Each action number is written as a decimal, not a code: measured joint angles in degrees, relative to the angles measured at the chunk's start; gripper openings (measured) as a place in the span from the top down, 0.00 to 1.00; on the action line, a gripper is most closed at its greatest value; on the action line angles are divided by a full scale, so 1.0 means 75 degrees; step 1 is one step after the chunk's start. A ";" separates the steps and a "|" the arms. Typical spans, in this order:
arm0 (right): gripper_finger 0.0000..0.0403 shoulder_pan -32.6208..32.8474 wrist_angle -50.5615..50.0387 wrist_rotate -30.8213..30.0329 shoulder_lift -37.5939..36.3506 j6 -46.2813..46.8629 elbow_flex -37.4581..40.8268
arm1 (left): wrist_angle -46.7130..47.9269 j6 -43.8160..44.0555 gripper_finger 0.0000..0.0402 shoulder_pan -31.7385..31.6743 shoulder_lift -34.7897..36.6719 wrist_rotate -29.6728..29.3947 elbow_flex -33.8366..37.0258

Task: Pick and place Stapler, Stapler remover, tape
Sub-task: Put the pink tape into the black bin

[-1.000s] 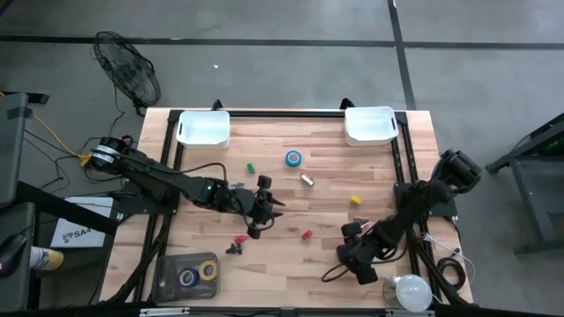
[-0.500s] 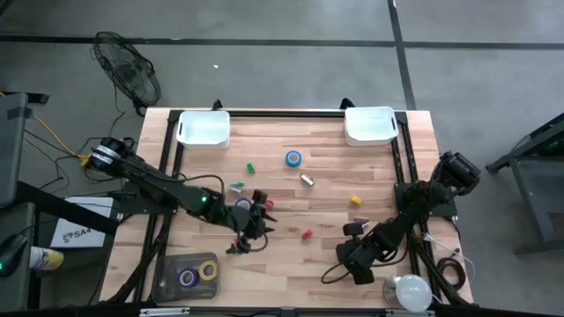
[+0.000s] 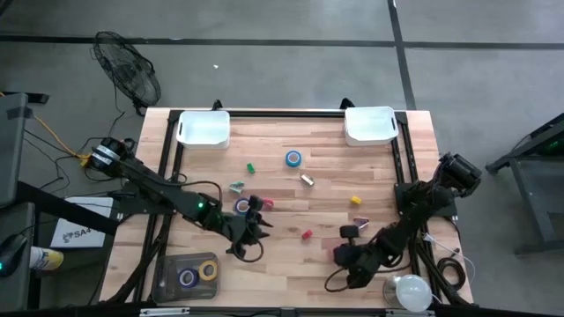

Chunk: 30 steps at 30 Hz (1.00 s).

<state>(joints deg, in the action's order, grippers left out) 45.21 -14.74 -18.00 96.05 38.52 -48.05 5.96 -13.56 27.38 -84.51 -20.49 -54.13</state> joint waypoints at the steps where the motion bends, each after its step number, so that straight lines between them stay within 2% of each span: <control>1: 0.90 -0.0002 0.0169 -0.0240 0.0000 -0.0198 0.0000 | -0.0031 -0.0014 0.69 -0.0009 0.0000 -0.0064 0.0000; 5: 0.91 -0.0049 0.1163 -0.1243 0.0000 -0.1311 0.0000 | -0.0197 -0.0207 0.69 0.0000 0.0000 -0.0548 0.0000; 8: 0.91 -0.0116 0.2125 -0.1753 0.0000 -0.2293 0.0000 | -0.0619 -0.0522 0.69 0.0000 0.0000 -0.0633 0.0000; 17: 0.91 -0.0192 0.5058 -0.2337 -0.0003 -0.5183 0.0000 | -0.1466 -0.1219 0.69 0.0003 0.0003 -0.0632 0.0000; 23: 0.91 -0.0217 0.6891 -0.2290 -0.0006 -0.7058 0.0000 | -0.2046 -0.1462 0.69 0.0003 0.0003 -0.0631 0.0000; 30: 0.91 -0.0505 0.8055 -0.1449 -0.0009 -0.8099 0.0000 | -0.3003 -0.1903 0.69 0.0003 0.0003 -0.0320 0.0000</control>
<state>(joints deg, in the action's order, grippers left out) 41.42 45.67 -28.87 95.98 -22.22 -48.05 -16.56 -27.84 27.40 -84.49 -22.89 -54.13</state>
